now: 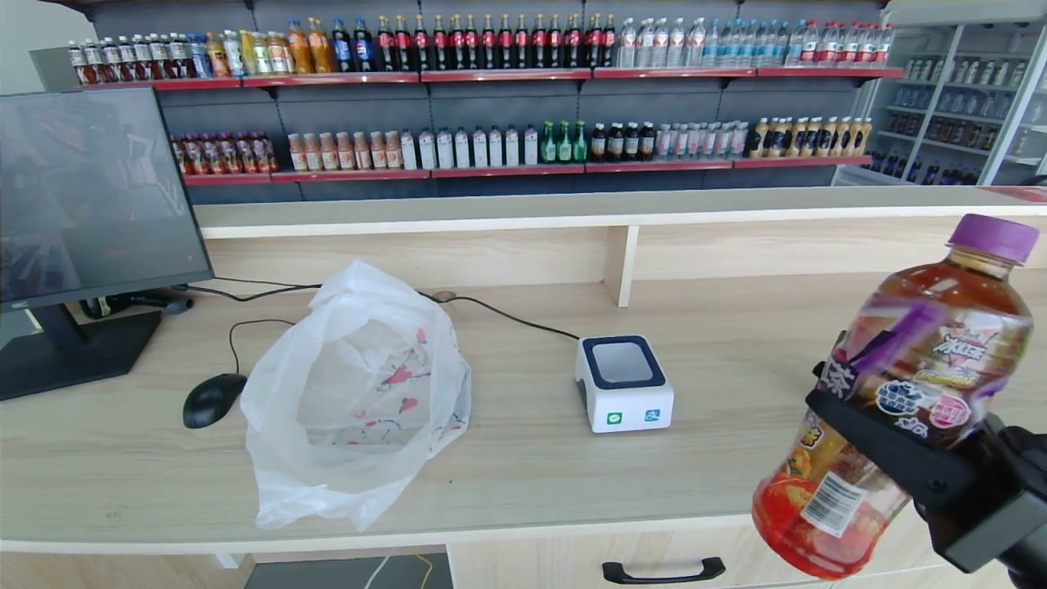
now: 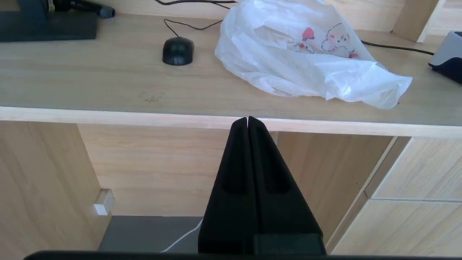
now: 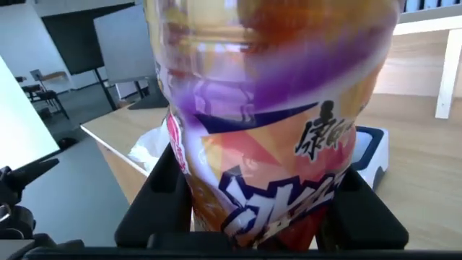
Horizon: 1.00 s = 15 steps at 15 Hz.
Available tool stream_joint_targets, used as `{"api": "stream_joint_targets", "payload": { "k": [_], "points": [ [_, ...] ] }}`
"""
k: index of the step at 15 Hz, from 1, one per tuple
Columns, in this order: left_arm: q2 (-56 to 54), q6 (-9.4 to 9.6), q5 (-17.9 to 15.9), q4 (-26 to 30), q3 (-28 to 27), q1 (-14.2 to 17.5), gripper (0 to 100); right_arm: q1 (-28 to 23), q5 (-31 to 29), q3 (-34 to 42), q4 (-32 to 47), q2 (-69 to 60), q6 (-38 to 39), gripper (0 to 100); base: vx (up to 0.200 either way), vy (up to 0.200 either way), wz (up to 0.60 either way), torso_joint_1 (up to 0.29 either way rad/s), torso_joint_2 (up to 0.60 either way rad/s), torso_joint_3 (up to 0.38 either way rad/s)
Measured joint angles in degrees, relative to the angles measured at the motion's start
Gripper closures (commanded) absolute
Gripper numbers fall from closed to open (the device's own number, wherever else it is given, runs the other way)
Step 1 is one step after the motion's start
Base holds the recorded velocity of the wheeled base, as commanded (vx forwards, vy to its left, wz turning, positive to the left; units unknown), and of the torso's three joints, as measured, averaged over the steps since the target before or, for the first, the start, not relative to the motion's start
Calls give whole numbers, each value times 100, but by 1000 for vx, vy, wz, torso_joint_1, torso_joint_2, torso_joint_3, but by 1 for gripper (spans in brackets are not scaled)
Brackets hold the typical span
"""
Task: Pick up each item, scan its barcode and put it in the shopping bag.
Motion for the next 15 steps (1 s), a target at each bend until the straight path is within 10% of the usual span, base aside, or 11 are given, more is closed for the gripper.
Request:
{"api": "stream_joint_targets", "payload": {
  "k": [15],
  "points": [
    [0, 0, 0, -2, -2, 0, 100, 813, 923, -1785, -11, 692, 2119, 100, 0, 0, 0, 0, 0, 0]
  ]
}}
